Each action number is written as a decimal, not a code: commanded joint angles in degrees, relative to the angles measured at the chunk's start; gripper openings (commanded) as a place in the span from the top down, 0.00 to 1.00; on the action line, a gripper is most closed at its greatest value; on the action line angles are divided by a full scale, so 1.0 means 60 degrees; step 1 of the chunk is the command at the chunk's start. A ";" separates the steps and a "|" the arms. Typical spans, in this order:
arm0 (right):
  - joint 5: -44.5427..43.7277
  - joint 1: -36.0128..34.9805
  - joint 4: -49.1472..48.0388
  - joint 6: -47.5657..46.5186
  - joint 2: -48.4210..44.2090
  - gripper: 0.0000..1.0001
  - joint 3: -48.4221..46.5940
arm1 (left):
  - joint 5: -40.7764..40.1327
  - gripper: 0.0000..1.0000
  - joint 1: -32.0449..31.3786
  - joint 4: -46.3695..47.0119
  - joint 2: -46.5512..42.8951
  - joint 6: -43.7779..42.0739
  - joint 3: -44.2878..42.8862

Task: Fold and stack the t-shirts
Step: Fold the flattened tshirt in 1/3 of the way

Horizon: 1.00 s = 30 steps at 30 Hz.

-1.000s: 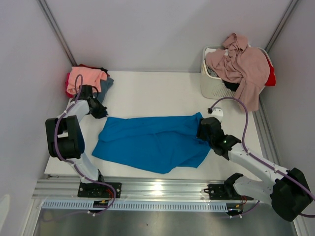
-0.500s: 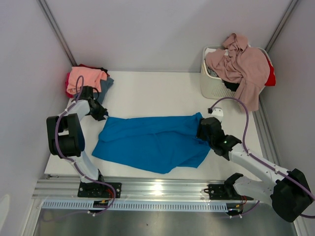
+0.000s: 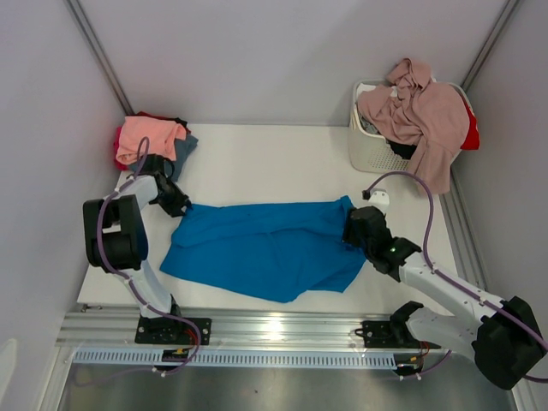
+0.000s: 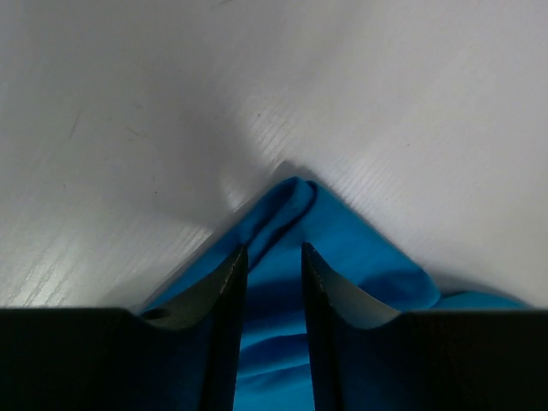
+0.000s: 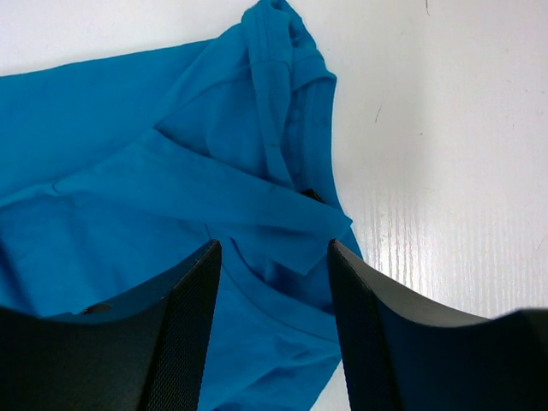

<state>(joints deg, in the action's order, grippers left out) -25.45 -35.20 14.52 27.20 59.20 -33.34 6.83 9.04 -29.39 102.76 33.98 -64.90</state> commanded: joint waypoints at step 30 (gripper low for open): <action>-0.0123 -0.0534 0.0099 0.0330 -0.0843 0.44 0.0196 | 0.0151 0.99 -0.0085 -0.0581 -0.1672 -0.0565 -0.1413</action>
<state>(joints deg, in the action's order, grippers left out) -25.02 -37.89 15.94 28.56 54.48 -31.77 8.12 8.75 -34.96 97.10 30.92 -70.02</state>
